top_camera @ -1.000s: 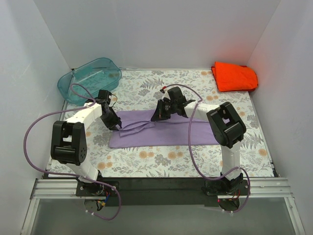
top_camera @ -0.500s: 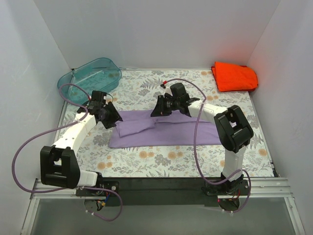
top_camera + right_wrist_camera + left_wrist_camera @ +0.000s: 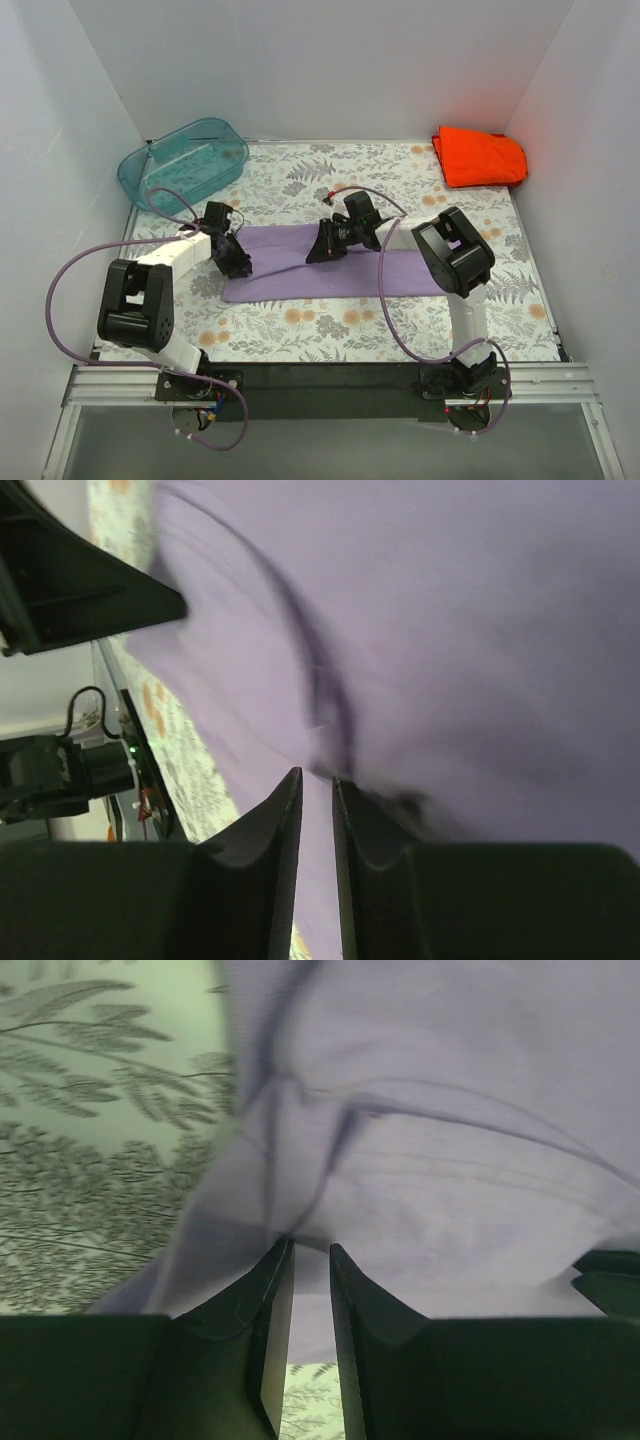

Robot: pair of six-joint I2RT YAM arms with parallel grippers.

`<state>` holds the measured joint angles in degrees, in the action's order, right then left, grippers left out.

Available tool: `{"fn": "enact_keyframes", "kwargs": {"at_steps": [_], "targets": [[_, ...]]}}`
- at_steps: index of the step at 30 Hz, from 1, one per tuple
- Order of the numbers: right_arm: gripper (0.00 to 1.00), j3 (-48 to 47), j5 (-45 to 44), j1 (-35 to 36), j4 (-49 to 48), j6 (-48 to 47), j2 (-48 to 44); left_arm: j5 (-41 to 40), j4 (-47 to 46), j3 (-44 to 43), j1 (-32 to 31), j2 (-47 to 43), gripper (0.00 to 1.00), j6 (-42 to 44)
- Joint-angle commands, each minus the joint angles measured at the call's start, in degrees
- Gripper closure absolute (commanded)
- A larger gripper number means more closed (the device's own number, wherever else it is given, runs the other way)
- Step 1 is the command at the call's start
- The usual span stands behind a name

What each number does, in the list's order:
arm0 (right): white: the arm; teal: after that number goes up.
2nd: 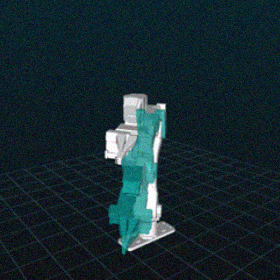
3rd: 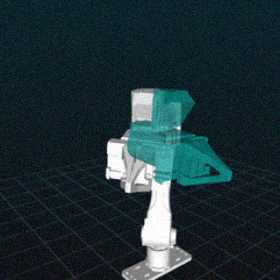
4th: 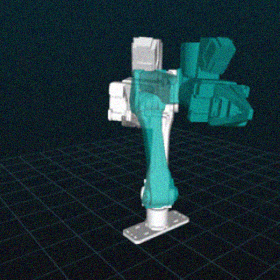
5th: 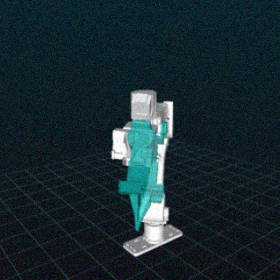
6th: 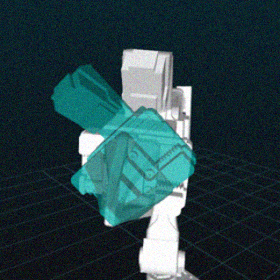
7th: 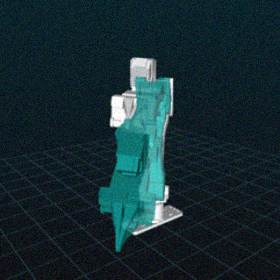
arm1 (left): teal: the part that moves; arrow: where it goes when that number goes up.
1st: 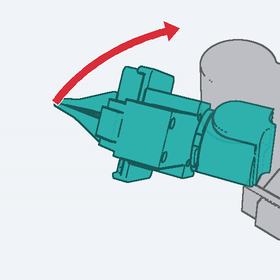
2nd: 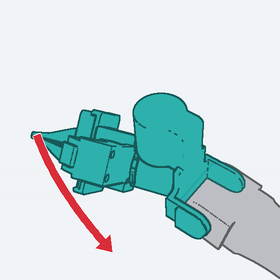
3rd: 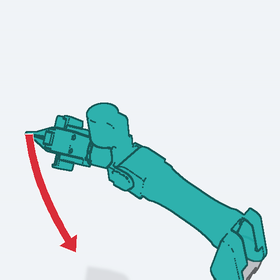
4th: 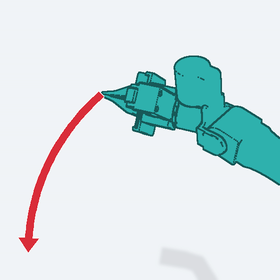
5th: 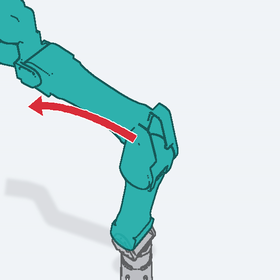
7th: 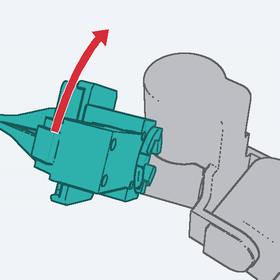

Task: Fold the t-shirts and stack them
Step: Fold the tshirt

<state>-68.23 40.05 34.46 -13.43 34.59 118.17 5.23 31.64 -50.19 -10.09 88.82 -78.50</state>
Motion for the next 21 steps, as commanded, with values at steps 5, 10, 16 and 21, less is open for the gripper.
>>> {"fn": "enact_keyframes", "kwargs": {"at_steps": [5, 10, 16, 21], "targets": [[0.76, 4.7, 1.0, -4.1, -1.7, -1.8, -1.8, -7.4, 2.2, 3.6, 1.9, -2.1, 0.78, -1.5], [0.75, 6.5, -2.6, -5.9, 8.4, -8.2, -12.7, -6.6, 5.4, -0.2, 1.7, -7.1, 0.52, -0.7], [0.64, 8.8, -23.3, -8.3, 28.8, -19.7, -23.8, -7.3, 12.5, -4.3, -0.6, -12.8, 0.38, -1.3], [0.60, 11.8, -30.5, -9.0, 40.4, -24.5, -28.9, -7.1, 14.1, 0.9, -3.4, -19.2, 0.26, -5.6]]}}
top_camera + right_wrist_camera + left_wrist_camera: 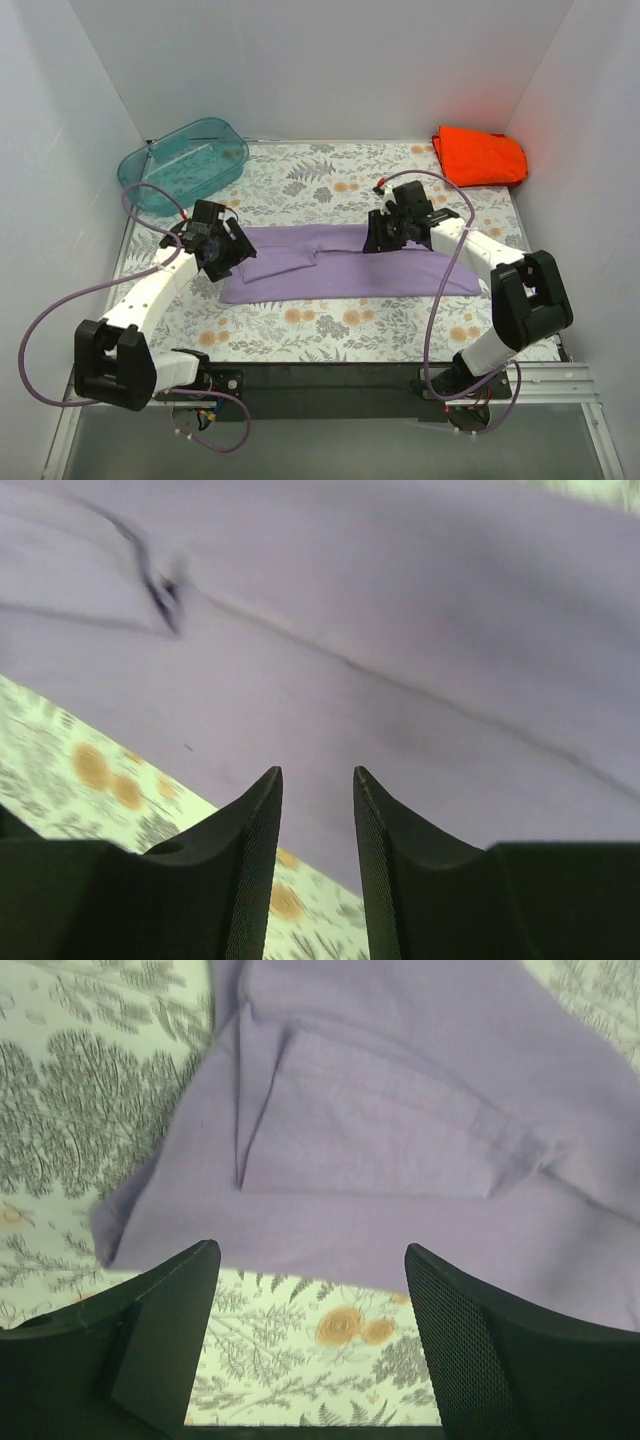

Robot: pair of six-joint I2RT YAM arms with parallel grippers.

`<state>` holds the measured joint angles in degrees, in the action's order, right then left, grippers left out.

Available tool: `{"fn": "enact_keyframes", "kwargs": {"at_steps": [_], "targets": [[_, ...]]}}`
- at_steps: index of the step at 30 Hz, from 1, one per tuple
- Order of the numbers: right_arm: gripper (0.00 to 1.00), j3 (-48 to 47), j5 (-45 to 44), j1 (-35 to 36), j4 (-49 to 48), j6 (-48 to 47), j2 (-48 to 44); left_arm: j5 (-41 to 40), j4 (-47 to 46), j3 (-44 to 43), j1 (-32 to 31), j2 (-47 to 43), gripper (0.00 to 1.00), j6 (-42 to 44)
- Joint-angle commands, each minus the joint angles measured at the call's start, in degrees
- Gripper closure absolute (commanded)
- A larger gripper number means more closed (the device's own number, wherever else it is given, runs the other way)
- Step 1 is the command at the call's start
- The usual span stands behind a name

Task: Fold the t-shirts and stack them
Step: Fold the tshirt

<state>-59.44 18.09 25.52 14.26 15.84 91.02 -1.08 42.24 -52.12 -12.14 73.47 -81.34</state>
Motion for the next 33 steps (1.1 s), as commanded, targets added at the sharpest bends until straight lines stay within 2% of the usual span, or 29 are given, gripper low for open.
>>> {"fn": "enact_keyframes", "kwargs": {"at_steps": [1, 5, 9, 10, 14, 16, 20, 24, 27, 29, 33], "targets": [[0.58, 4.0, -9.6, 0.0, 13.1, -6.4, -3.9, -0.5, 3.2, 5.3, -2.0, -5.2, 0.26, -4.3], [0.57, 9.2, -14.0, 0.1, 15.0, -6.6, -7.7, 1.0, 1.2, 10.0, -2.3, -4.7, 0.26, -6.7], [0.57, 12.7, -15.2, 0.1, 15.9, -6.8, -8.1, 2.7, -3.7, 11.9, -2.4, -0.5, 0.34, -8.1], [0.57, 13.2, -15.1, 0.1, 15.9, -6.8, -7.7, 2.3, -4.4, 11.8, -2.4, 0.8, 0.39, -8.4], [0.57, 16.3, -11.9, 1.2, 16.2, -5.5, -7.7, -2.2, -6.2, 6.9, -2.2, 9.2, 0.50, -6.4], [0.58, 17.9, -10.9, 2.7, 17.3, -4.9, -8.2, -3.7, -6.5, 4.0, -1.8, 15.0, 0.51, -5.0], [0.58, 20.9, -6.8, 6.2, 18.5, -2.3, -9.7, -7.4, -6.6, -5.9, -1.7, 25.4, 0.52, -1.4], [0.58, 22.4, -2.0, 10.6, 18.4, 1.2, -11.6, -7.9, -6.0, -22.1, -1.8, 37.9, 0.45, 4.6], [0.58, 20.8, -0.1, 14.2, 18.3, 2.7, -11.3, -8.9, -5.3, -30.5, -2.2, 45.5, 0.41, 7.3], [0.58, 18.4, 1.2, 17.0, 18.0, 3.8, -10.3, -8.4, -4.0, -39.3, -2.9, 50.8, 0.39, 9.1], [0.59, 13.6, 5.0, 22.6, 14.3, 5.6, -4.5, -7.4, -4.0, -51.9, -6.1, 58.0, 0.35, 11.6]]}}
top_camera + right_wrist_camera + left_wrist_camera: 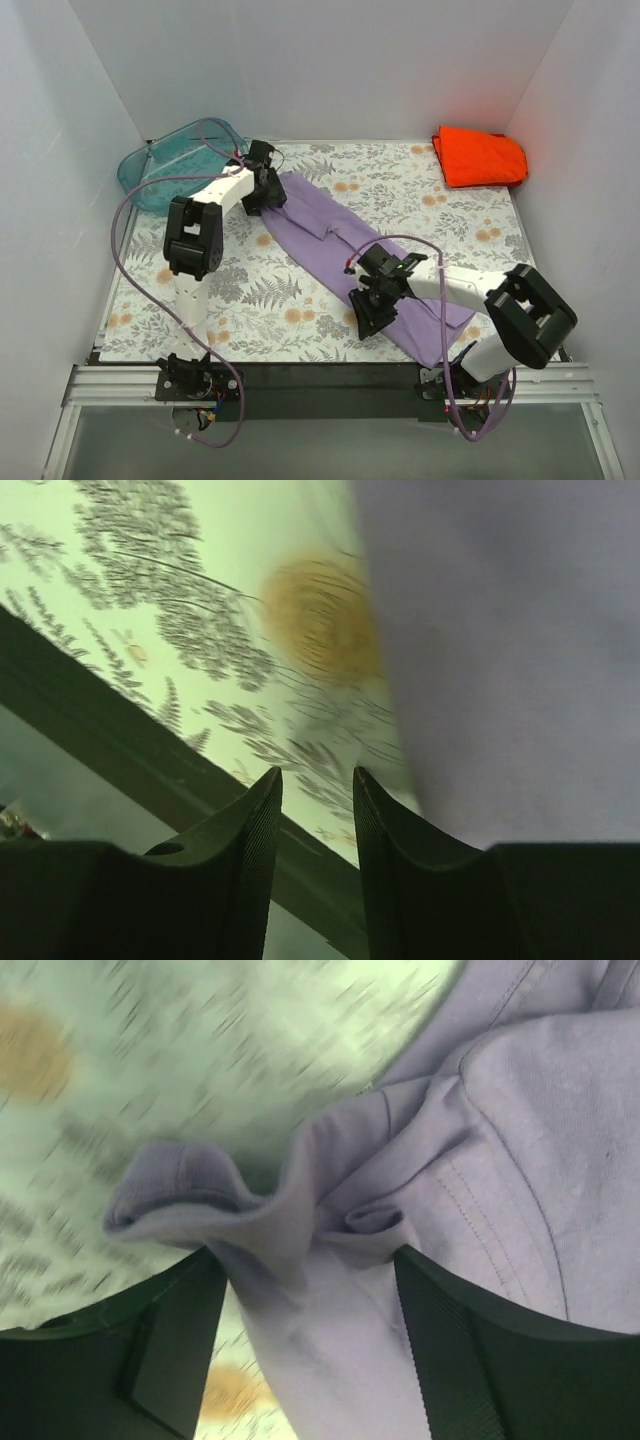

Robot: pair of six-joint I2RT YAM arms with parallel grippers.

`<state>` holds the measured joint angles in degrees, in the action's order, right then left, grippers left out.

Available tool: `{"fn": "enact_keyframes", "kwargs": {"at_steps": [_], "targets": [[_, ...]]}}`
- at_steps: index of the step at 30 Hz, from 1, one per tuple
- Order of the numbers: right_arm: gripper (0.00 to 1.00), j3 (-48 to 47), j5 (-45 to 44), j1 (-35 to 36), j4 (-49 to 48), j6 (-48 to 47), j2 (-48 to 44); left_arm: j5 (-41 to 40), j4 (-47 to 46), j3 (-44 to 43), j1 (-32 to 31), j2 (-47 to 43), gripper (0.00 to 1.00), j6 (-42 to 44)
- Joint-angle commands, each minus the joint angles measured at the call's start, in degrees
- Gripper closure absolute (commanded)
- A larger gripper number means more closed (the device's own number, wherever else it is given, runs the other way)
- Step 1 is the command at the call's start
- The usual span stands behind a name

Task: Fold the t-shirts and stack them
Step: Fold the tshirt

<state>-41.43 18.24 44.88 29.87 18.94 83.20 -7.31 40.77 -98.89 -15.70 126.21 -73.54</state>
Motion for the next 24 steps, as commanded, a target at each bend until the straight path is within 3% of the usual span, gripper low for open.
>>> {"fn": "enact_keyframes", "kwargs": {"at_steps": [1, 3, 5, 7, 14, 20, 24], "targets": [[0.59, -5.8, 5.0, 4.9, -1.8, 2.5, 4.3, -1.0, -2.4, -9.3, -3.3, 6.5, 0.33, 4.4], [0.59, -10.5, 4.1, 5.8, -1.4, 1.8, 5.6, -0.9, -1.9, -12.2, -4.6, 8.8, 0.31, 5.0], [0.59, -13.7, 1.4, 5.7, -0.7, 0.4, 5.4, -1.6, -2.4, -14.0, -4.8, 7.7, 0.21, 4.5], [0.59, -18.8, -0.2, 5.0, 0.1, -1.3, 5.2, -3.0, -3.2, -13.5, -4.8, 5.4, 0.17, 4.5], [0.59, -31.6, -2.3, -2.7, 0.2, -9.5, 10.1, -11.3, -3.3, -7.6, -4.7, -13.2, 0.14, 4.0], [0.59, -45.8, 0.0, -7.4, -2.4, -15.0, 22.3, -16.9, -3.3, 8.5, -4.7, -31.7, 0.14, 3.0], [0.60, -53.2, 1.9, -9.0, -5.8, -15.2, 31.6, -12.7, -1.8, 19.4, -4.7, -41.1, 0.14, 1.0]]}}
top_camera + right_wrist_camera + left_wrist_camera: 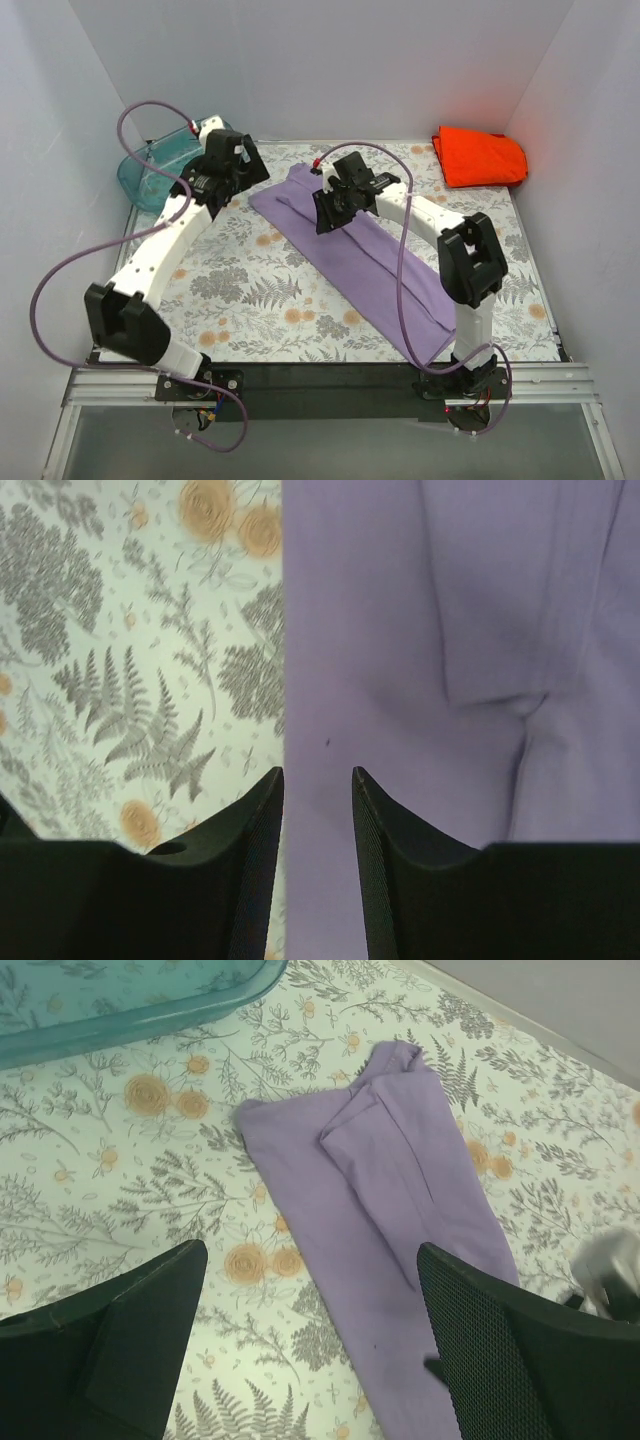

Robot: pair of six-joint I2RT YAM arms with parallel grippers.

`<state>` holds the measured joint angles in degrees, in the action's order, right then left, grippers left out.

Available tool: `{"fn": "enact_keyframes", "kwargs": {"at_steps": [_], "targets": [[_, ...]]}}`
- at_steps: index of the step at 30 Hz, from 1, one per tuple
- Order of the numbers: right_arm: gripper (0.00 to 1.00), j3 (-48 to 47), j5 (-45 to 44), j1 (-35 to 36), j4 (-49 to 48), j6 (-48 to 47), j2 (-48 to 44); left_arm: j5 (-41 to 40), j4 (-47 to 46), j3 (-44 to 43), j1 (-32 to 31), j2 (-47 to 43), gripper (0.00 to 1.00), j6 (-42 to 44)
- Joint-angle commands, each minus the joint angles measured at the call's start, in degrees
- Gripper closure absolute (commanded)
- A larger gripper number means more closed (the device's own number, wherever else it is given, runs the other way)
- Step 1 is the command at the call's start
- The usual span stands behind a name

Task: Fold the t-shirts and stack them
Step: Fold the tshirt

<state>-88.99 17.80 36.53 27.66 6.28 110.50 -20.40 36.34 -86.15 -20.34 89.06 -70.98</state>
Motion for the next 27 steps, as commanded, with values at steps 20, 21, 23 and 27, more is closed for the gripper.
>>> {"fn": "enact_keyframes", "kwargs": {"at_steps": [20, 21, 23, 27], "targets": [[0.60, -24.7, 1.6, -15.3, -17.6, 16.5, 32.8, 15.2, 5.8, 31.0, -0.1, -20.7, 0.14, -5.9], [0.60, -24.5, 1.8, -17.4, -17.8, 16.9, 32.7, 15.2, 5.8, 31.1, -0.1, -20.6, 0.14, -5.9], [0.60, -23.9, 2.9, -19.2, -18.3, 17.5, 31.5, 15.8, 5.7, 31.7, -0.1, -20.2, 0.14, -6.4], [0.59, -23.4, 7.0, -22.9, -18.7, 17.0, 27.0, 16.6, 5.1, 32.4, -0.1, -19.8, 0.14, -6.9]]}}
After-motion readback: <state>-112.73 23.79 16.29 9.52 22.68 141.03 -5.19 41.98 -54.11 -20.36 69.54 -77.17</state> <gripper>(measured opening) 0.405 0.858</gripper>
